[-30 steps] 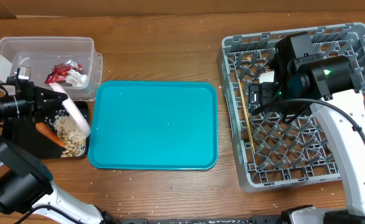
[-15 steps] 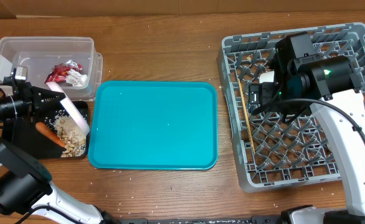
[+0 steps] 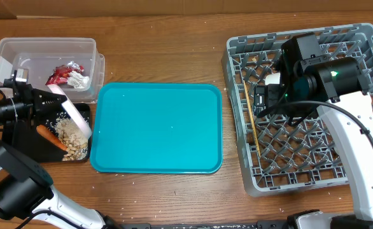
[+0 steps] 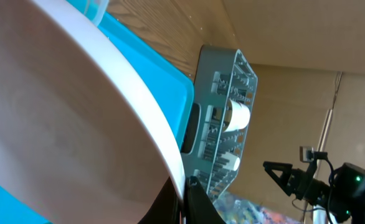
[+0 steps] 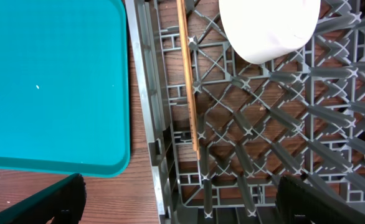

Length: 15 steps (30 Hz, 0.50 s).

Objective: Sort waste into correct bins and load items into the dishwasher
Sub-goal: 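Tilt the white plate with the left gripper to dump scraps onto black tray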

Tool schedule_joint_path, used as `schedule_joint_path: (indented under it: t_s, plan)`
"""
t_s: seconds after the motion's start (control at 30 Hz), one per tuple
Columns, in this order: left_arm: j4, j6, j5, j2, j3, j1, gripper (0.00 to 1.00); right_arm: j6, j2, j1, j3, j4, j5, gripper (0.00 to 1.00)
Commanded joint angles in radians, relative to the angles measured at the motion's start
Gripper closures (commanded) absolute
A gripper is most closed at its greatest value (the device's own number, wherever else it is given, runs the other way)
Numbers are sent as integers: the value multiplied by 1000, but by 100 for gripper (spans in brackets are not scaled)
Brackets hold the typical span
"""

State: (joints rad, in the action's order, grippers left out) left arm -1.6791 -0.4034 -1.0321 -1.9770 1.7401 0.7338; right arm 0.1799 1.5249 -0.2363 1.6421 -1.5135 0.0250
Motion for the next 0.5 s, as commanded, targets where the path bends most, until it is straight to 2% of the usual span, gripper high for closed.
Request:
schedule_joint_path:
  t_s: [0.0,0.1,0.47]
  plan:
    - [-11,-16,-26,29,25,7,96,4,-6,3,6,0,-5,0]
    - [-11,-42,-76,29,25,6,96,4,-6,3,6,0,-5,0]
    - [-11,0,-37,69,25,-37,96,4,-6,3,6,0,-5,0]
